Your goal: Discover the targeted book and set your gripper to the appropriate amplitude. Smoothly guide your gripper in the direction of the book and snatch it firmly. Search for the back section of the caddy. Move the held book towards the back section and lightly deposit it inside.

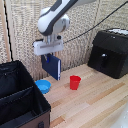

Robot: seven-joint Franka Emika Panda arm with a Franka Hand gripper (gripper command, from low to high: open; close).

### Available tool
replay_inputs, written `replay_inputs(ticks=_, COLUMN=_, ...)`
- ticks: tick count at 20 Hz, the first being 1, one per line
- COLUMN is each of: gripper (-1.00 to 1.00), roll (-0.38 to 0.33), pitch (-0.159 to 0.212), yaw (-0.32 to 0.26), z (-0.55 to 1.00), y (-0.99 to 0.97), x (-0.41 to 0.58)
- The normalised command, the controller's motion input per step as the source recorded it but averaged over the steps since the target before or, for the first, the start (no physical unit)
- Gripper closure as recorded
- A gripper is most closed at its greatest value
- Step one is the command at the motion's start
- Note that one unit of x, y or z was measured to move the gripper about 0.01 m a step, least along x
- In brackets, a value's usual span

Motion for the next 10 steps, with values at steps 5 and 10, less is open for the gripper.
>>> replay_inputs(ticks=5, gripper=1.00, roll=-0.047, pitch=0.023, yaw=-0.302, z=0.86, y=-0.02, x=0.161)
replay_inputs(ticks=10, gripper=1.00, roll=0.000, pitch=0.026, yaw=-0.362, z=0.70, y=0.00, x=0.029)
